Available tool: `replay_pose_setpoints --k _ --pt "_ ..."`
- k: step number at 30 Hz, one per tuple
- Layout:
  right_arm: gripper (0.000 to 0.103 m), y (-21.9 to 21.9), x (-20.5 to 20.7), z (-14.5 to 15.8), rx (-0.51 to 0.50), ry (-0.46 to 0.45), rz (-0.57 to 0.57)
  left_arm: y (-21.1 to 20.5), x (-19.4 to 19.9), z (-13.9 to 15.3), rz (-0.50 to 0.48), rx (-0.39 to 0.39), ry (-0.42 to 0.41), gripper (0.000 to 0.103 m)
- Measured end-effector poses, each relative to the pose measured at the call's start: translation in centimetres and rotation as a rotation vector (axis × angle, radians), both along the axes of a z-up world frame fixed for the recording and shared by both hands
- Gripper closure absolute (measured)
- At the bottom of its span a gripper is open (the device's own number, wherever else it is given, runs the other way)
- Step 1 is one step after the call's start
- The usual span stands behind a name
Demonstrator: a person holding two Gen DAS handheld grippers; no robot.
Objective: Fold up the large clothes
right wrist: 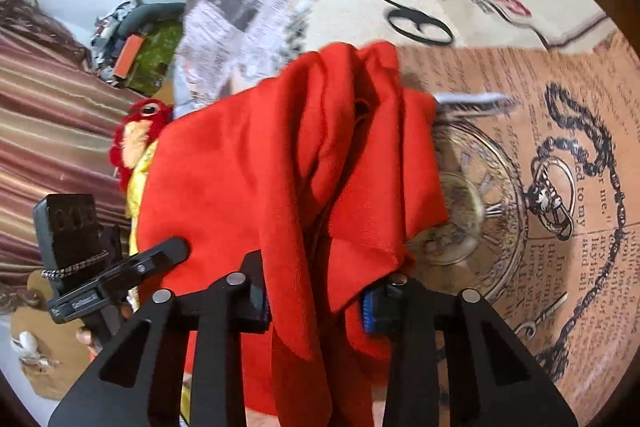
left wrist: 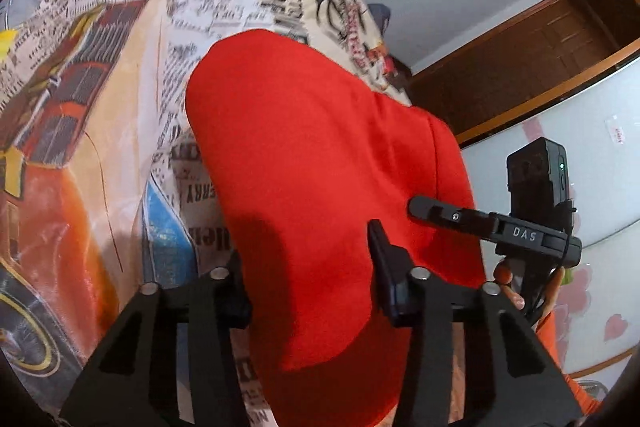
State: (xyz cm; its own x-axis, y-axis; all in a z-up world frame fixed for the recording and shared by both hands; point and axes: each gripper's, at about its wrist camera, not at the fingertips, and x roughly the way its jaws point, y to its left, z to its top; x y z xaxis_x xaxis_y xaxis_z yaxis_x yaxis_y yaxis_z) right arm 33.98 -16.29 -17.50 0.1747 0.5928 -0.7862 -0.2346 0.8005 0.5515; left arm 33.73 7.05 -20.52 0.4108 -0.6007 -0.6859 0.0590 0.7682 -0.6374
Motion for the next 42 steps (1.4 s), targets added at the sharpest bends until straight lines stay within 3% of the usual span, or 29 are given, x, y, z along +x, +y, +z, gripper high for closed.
replay_pose_setpoints --k 10,16,22,29,32,35,36,39,42 --pt "0.077 6.4 0.4 5.1 0.037 -0.142 0.029 6.7 -0.9 7.2 0.048 0.046 -0.137 0.059" --pt "0.077 12.0 2.7 5.5 0.052 -0.184 0.071 12.2 0.0 8.6 0.086 0.086 -0.177 0.059" --pt "0.077 18.1 5.7 2.6 0.021 -0.185 0.112 17.6 3.3 5.9 0.112 0.105 -0.135 0.059" --pt "0.077 24.6 8.8 -4.4 -0.063 -0.180 0.166 22.8 6.9 0.0 0.208 0.157 -0.020 0.059" --pt "0.077 26.2 9.5 -7.6 -0.104 -0.148 0.167 24.1 7.8 -3.2 0.234 0.215 0.030 0.059" --pt "0.065 25.9 9.5 -9.0 -0.123 -0.150 0.147 25.4 8.0 -6.7 0.259 0.233 0.086 0.051" --pt "0.057 25.6 9.5 -9.1 -0.134 -0.147 0.156 25.7 7.5 -7.2 0.277 0.231 0.093 0.043" --pt "0.035 24.8 8.7 -8.9 -0.211 -0.150 0.176 26.0 5.8 -7.2 0.320 0.241 0.092 0.034" --pt "0.035 23.7 7.3 -8.0 -0.245 -0.183 0.213 24.6 3.5 -6.1 0.316 0.311 0.055 0.027"
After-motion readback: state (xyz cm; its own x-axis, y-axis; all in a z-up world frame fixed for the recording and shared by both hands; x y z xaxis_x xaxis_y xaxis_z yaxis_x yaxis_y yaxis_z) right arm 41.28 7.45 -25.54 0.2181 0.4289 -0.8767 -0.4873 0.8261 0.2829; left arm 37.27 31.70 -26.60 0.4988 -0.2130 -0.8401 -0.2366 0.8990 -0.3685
